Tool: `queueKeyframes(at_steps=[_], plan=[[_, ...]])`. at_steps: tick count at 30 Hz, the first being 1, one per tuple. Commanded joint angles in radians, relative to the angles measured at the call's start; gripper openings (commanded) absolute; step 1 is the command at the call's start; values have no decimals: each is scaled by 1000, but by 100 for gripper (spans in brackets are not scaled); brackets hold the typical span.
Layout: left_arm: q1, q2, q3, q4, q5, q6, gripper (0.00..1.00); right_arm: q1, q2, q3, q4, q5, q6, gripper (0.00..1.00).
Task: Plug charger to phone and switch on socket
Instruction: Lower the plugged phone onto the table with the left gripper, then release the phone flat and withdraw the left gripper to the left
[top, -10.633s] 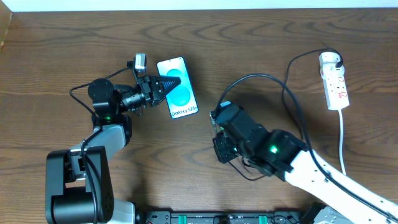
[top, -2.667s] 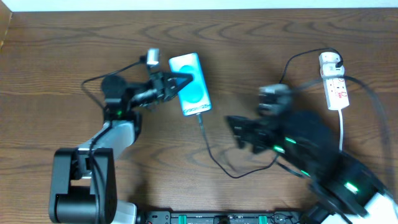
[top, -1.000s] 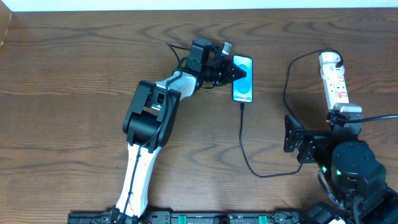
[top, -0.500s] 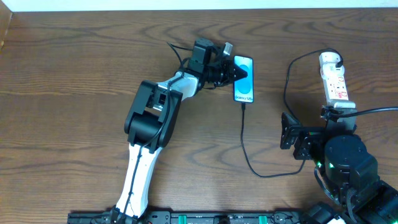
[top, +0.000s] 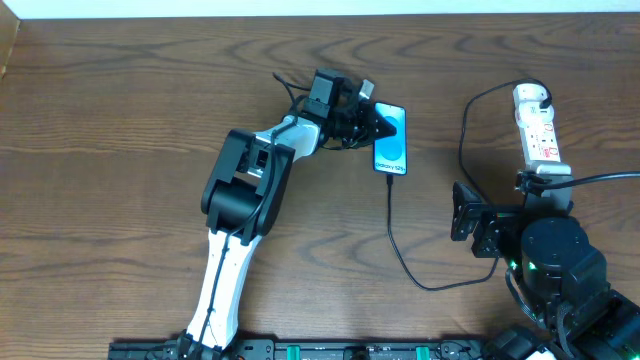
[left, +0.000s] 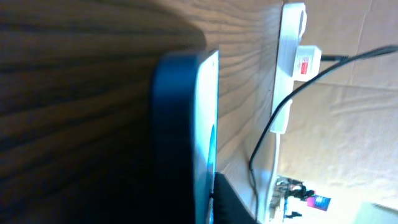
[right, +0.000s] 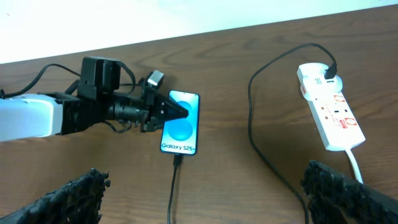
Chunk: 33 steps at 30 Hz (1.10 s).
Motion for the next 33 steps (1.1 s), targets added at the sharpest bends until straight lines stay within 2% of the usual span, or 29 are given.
queueKeyframes(at_steps=[1, 5, 8, 14, 18, 26, 29, 33], plan=[[8, 17, 16, -4, -24, 11, 23, -8, 0, 6, -2, 16, -8, 99], [7, 17, 16, -4, -62, 10, 24, -8, 0, 6, 2, 16, -8, 99], [8, 17, 16, -5, -63, 10, 28, -8, 0, 6, 2, 16, -8, 99], [9, 17, 16, -6, -71, 11, 54, -8, 0, 6, 5, 16, -8, 99], [9, 17, 16, -11, -72, 24, 61, -8, 0, 6, 4, 16, -8, 99], [9, 17, 16, -45, -137, 30, 63, -8, 0, 6, -1, 16, -8, 99], [9, 17, 16, -73, -167, 30, 80, -8, 0, 6, -1, 16, -8, 99], [10, 17, 16, -101, -195, 32, 85, -8, 0, 6, -1, 16, -8, 99]])
